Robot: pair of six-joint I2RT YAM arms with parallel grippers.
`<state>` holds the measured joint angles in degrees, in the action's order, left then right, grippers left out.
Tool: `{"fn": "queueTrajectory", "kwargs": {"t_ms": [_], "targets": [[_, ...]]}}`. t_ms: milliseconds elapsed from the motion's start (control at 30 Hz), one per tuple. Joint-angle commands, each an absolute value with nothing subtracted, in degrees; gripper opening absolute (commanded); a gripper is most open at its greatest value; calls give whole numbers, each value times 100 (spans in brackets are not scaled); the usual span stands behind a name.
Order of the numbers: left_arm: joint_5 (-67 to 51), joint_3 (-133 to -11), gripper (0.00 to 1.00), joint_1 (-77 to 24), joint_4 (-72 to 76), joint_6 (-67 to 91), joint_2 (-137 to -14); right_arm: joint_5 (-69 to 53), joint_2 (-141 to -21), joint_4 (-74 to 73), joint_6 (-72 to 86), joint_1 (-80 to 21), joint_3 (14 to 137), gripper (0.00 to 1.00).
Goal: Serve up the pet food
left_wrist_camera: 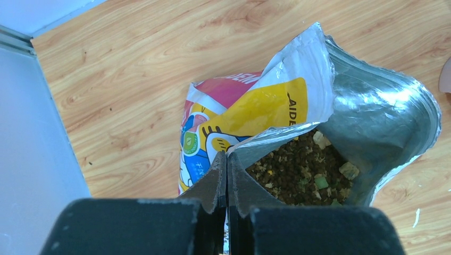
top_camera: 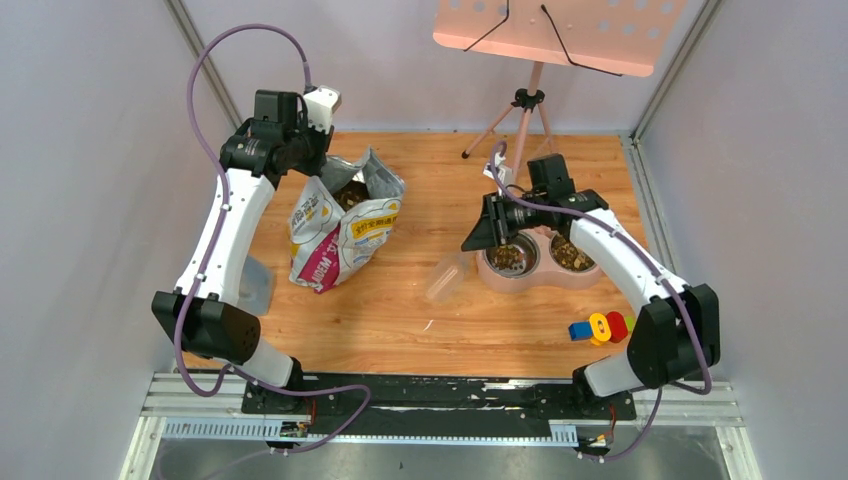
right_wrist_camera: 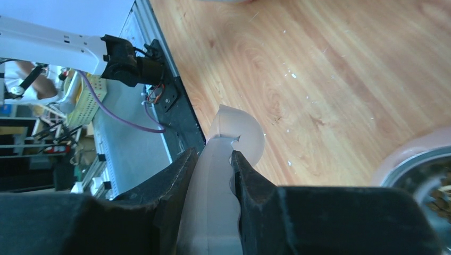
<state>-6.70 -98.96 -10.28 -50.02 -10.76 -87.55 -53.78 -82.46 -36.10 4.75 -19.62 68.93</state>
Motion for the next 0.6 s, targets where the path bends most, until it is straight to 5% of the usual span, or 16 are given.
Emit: {"fn": "queueTrajectory", "kwargs": {"t_ms": [0,567], "targets": [[-942,-10188,0,-1030,-4406,-1050,-8498,-5950,-8502,-2948,684,-2147,6750,0],[-514,-9942,0,-1022,-4415,-1419,-8224,-6633,-10735,-1491,1731,-3254,7371,0]]}}
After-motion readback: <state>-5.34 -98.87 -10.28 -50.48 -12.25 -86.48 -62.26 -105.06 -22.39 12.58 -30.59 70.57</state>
